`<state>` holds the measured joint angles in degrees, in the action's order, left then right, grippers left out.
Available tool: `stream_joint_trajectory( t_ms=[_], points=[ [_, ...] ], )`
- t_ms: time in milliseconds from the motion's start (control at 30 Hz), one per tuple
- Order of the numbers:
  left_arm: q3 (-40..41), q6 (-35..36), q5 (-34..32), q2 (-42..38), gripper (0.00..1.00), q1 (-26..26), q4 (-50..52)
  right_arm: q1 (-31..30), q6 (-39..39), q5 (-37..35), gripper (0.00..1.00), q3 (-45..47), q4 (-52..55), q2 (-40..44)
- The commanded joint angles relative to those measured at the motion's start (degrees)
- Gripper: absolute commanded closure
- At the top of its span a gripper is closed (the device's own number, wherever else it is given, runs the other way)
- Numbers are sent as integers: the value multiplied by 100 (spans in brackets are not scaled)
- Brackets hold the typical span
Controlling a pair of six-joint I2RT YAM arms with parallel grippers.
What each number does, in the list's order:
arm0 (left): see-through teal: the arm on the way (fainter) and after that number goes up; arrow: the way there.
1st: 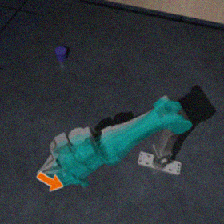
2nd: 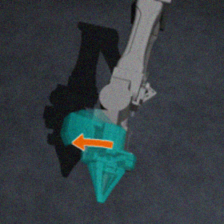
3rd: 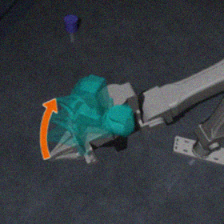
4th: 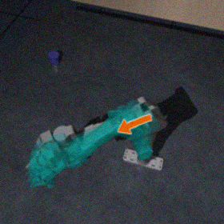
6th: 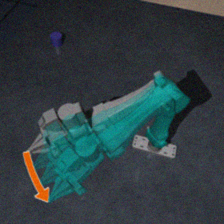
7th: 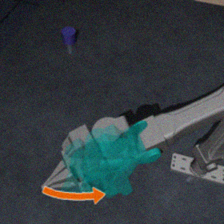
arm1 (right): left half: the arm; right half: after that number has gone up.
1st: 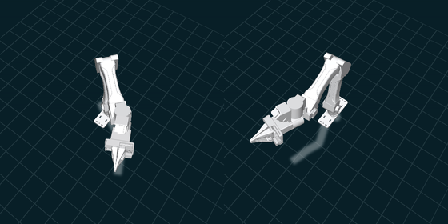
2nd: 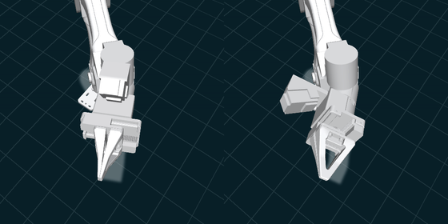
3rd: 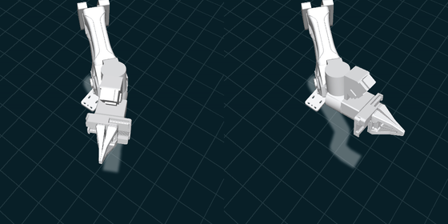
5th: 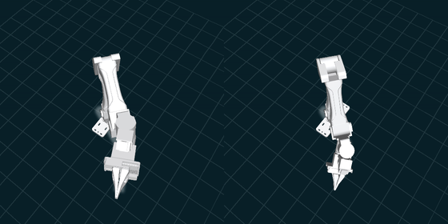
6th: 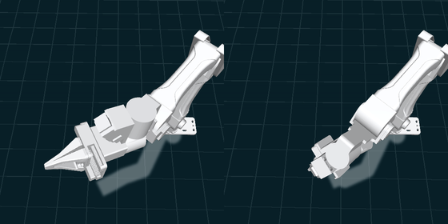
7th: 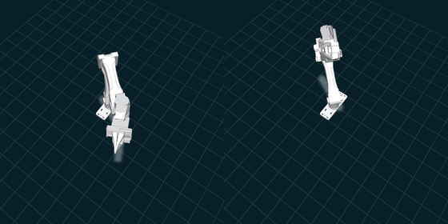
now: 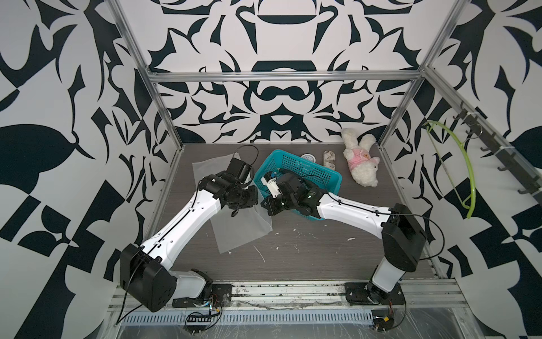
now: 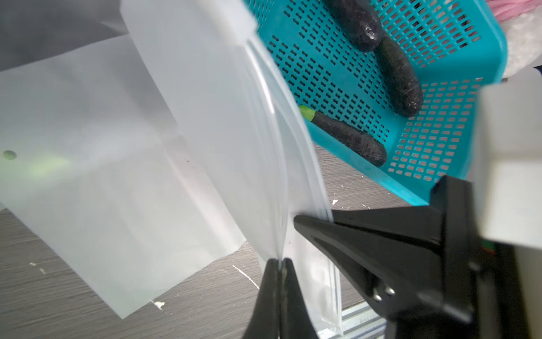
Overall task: Place the eggplant in a zip-top bag and seal the zipper
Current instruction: Open the zipper of the food storage bag at the center of the board.
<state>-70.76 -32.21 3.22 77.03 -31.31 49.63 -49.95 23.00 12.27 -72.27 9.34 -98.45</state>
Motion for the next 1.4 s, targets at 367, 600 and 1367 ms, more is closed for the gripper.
stream_joint_trajectory(
  t_ms=[367, 600, 1367],
  points=[
    [165, -462, 34, 327, 52, -76, -937, -15, 113, -324, 100, -200, 50, 292],
    [541, -519, 3, 245, 52, -130, -959, 3, 186, -299, 100, -88, -116, 452],
    [787, -713, -376, 463, 63, -130, -1364, 65, 569, -131, 100, 161, -275, 450]
  ],
)
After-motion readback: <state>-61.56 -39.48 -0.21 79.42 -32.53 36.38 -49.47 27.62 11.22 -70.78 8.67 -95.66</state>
